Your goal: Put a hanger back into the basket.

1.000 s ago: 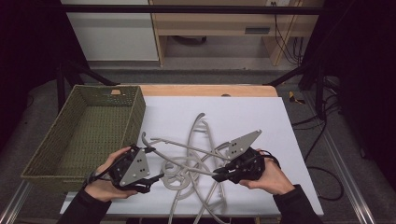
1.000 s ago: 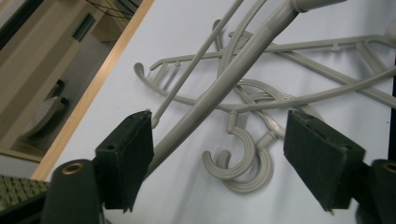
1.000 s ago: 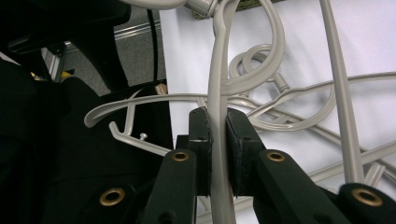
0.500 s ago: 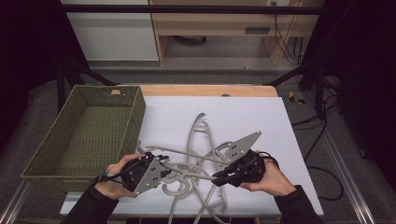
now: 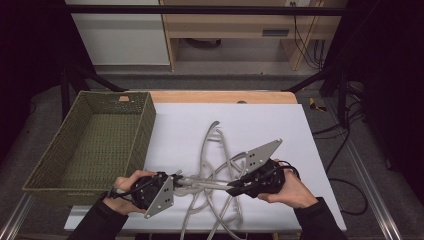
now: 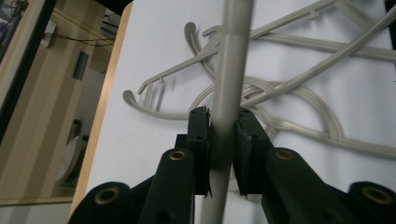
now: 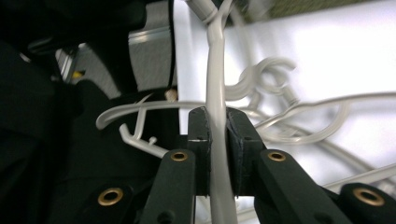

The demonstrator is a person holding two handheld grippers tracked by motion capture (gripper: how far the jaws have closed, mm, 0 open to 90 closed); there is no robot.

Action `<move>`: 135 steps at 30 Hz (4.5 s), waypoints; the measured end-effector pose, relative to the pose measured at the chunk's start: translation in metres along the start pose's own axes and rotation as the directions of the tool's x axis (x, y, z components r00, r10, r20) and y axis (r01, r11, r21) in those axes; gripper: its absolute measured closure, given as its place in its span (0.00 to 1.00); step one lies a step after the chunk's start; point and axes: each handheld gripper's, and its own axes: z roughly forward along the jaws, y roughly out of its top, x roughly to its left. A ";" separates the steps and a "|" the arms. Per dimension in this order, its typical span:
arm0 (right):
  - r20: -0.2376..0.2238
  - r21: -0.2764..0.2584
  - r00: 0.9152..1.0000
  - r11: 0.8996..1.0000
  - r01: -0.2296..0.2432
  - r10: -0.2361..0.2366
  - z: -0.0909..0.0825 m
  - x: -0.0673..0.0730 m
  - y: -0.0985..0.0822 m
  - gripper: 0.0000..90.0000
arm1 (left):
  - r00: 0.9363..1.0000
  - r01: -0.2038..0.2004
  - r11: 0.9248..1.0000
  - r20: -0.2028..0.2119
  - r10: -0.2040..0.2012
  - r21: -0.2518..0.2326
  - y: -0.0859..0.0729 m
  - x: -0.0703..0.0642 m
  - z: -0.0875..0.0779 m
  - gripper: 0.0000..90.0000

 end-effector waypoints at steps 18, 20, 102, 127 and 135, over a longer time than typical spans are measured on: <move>0.355 -0.254 0.935 0.963 0.085 0.011 -0.029 0.004 0.005 0.38 | 0.943 0.328 0.944 -0.058 -0.326 0.026 -0.002 0.019 0.001 0.89; 0.380 -0.300 0.924 0.951 0.076 0.046 -0.033 0.003 0.003 0.33 | 0.919 0.390 0.921 -0.067 -0.389 0.009 -0.003 0.023 0.000 0.89; 0.559 -0.482 0.703 0.862 -0.156 0.440 -0.035 -0.013 -0.092 0.05 | 0.581 0.800 0.595 -0.341 -0.739 0.076 -0.190 0.117 -0.122 0.89; 0.552 -0.466 0.713 0.869 -0.165 0.431 -0.031 -0.014 -0.092 0.05 | 0.511 0.859 0.477 -0.348 -0.786 0.186 -0.238 0.098 -0.100 0.89; 0.551 -0.461 0.718 0.872 -0.165 0.427 -0.030 -0.014 -0.092 0.05 | 0.444 0.896 0.406 -0.321 -0.837 0.181 -0.254 0.092 -0.077 0.88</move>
